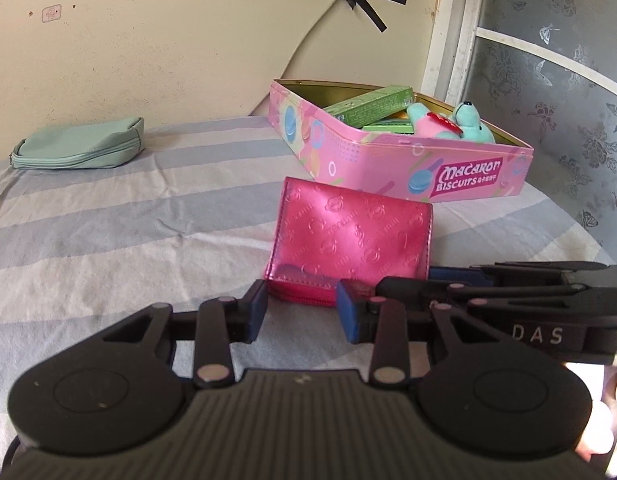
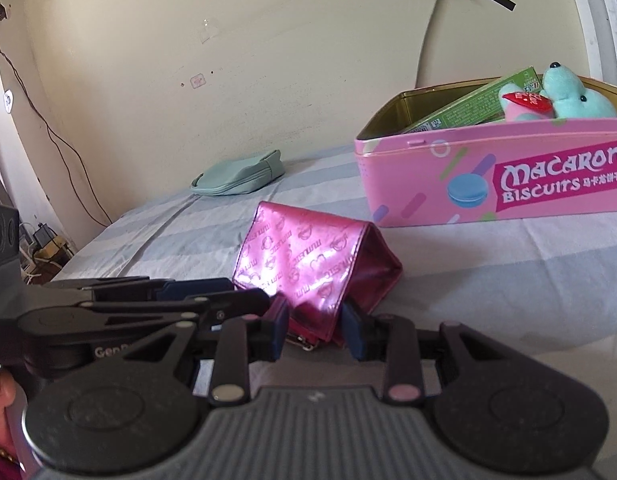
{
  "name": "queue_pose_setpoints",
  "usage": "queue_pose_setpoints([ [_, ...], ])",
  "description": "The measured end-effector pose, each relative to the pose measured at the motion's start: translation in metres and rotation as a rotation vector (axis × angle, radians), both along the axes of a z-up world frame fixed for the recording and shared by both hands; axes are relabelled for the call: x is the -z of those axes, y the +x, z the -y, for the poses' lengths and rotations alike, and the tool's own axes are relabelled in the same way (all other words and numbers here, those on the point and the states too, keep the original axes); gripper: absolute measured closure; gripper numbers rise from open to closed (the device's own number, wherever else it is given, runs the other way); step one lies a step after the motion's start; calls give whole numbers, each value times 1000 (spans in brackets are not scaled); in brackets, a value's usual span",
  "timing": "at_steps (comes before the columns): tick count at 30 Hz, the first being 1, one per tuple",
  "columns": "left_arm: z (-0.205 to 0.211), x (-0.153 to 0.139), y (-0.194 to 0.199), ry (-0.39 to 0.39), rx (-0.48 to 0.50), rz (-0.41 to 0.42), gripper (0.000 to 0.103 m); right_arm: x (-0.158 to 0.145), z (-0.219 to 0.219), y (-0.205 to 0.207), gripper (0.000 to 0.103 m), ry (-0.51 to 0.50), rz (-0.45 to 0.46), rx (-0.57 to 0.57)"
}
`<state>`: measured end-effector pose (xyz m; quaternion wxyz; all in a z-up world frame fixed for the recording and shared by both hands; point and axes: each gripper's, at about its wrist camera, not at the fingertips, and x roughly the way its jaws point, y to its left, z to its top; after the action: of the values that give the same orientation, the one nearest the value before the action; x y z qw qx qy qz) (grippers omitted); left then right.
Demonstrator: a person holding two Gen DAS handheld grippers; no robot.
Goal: Organize objects
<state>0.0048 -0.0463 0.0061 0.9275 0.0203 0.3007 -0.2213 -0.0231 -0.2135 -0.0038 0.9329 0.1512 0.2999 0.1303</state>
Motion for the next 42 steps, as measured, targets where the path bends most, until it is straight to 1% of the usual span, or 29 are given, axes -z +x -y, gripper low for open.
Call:
queue_pose_setpoints([
  [4, 6, 0, -1, 7, 10, -2, 66, 2, 3, 1, 74, 29, -12, 8],
  [7, 9, 2, 0, 2, 19, -25, 70, 2, 5, 0, 77, 46, -15, 17],
  [10, 15, 2, -2, 19, 22, -18, 70, 2, 7, -3, 83, 51, -11, 30],
  [12, 18, 2, -3, 24, 26, -20, 71, 2, 7, -5, 84, 53, -4, 39],
  [18, 25, 2, -4, 42, 37, -21, 70, 2, 12, -11, 85, 50, 15, 62],
  [21, 24, 0, -5, 27, 48, -33, 69, 4, 21, -18, 85, 38, 11, 69],
  [22, 24, -2, -6, 12, 53, -37, 66, 6, 26, -23, 85, 33, 8, 75],
  [23, 23, -5, -6, -4, 57, -38, 59, 8, 32, -27, 85, 30, 6, 80],
  [25, 20, -11, -6, -48, 61, -33, 49, 7, 44, -38, 85, 34, -1, 81],
  [27, 20, -18, -4, -93, 81, -34, 48, 5, 56, -50, 85, 39, -6, 78],
  [30, 29, -23, 4, -149, 152, -68, 36, 2, 71, -62, 80, 35, 5, 117],
  [31, 34, -24, 8, -162, 163, -80, 27, 1, 74, -63, 76, 40, 12, 123],
  [32, 40, -24, 11, -168, 165, -82, 22, 0, 76, -62, 69, 48, 20, 129],
  [33, 45, -25, 13, -166, 170, -81, 22, -1, 79, -61, 64, 59, 27, 133],
  [34, 53, -24, 17, -154, 180, -83, 22, -2, 80, -57, 63, 65, 30, 130],
  [35, 59, -23, 20, -145, 192, -91, 28, -2, 81, -53, 62, 70, 26, 120],
  [36, 65, -21, 23, -138, 215, -108, 37, -1, 79, -47, 64, 71, 17, 101],
  [37, 71, -19, 26, -134, 250, -137, 56, -1, 77, -40, 70, 63, 7, 75],
  [38, 75, -21, 27, -124, 252, -139, 57, -3, 74, -36, 77, 24, 2, 86],
  [39, 79, -25, 28, -99, 246, -119, 57, -7, 72, -34, 77, -11, 19, 82],
  [40, 80, -31, 28, -90, 247, -93, 57, -14, 73, -31, 77, -20, 39, 70],
  [42, 76, -50, 34, -123, 259, -54, 57, -32, 81, -28, 77, -19, 96, 56],
])
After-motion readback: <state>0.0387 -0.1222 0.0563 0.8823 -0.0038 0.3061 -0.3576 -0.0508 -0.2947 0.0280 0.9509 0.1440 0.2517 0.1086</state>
